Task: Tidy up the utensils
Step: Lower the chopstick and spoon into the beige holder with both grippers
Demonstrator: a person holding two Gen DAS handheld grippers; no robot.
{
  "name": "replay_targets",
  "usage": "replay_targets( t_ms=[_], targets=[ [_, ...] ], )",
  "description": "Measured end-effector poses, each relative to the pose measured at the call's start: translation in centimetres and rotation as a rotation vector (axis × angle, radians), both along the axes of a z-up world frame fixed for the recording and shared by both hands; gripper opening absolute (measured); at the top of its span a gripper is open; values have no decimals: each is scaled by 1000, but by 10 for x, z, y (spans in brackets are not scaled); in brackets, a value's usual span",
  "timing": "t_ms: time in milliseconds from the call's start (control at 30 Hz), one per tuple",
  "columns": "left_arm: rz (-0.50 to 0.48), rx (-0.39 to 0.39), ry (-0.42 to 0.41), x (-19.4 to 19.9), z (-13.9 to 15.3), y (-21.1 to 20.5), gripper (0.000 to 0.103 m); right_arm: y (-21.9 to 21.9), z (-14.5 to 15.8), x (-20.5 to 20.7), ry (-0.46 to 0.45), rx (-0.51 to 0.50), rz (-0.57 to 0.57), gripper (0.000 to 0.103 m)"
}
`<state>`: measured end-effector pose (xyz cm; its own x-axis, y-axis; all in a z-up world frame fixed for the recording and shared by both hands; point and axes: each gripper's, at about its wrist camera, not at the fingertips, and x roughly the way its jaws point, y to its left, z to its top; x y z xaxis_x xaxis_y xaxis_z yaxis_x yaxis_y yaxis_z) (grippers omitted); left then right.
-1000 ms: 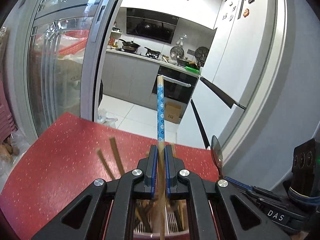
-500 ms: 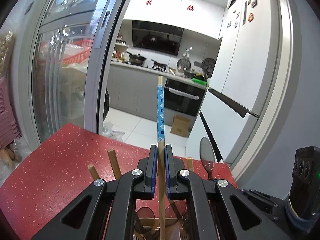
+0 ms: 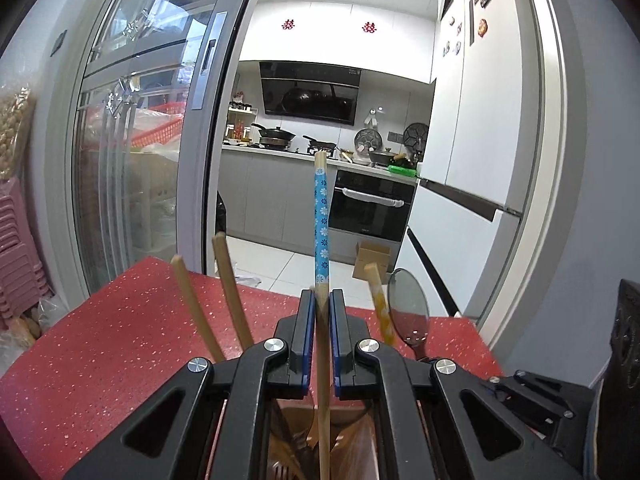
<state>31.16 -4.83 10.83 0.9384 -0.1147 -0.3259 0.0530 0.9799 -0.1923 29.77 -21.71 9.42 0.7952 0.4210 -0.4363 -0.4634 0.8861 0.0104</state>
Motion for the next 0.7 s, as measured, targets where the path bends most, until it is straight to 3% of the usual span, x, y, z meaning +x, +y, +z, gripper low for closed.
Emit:
replay_targets(
  t_ms=[567,700],
  targets=[
    [-12,57,91,-21,-12,0,35,-5,-11,-12,92,-30,5,13],
    [-13,71,108,-26,-13,-1,35,-5,-10,-10,127,-27,1,23]
  ],
)
